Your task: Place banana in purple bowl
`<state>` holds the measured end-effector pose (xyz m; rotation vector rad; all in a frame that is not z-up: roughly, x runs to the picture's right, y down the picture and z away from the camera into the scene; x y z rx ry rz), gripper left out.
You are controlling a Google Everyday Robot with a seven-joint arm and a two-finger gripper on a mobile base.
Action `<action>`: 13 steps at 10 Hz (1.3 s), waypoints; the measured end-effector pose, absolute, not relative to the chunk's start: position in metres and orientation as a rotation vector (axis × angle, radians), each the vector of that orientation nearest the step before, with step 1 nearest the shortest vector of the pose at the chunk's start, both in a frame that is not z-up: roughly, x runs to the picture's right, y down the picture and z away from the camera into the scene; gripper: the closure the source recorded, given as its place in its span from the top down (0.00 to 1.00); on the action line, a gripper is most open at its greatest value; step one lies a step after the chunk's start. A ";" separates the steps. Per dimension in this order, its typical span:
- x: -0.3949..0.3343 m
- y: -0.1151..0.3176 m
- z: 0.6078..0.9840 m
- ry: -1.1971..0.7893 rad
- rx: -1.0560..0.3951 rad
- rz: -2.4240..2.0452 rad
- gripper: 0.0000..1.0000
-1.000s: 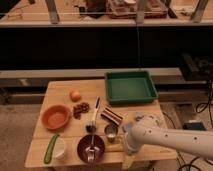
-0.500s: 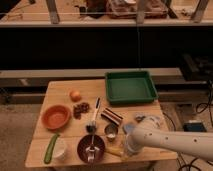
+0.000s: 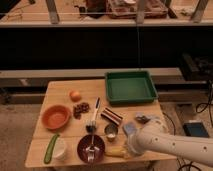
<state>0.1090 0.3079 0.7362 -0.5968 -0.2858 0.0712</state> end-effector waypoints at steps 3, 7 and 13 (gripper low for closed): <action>0.113 0.276 0.703 -0.364 -0.587 0.053 0.06; 0.078 0.244 0.689 -0.402 -0.572 -0.067 0.06; -0.001 0.250 0.720 -0.416 -0.658 -0.254 0.22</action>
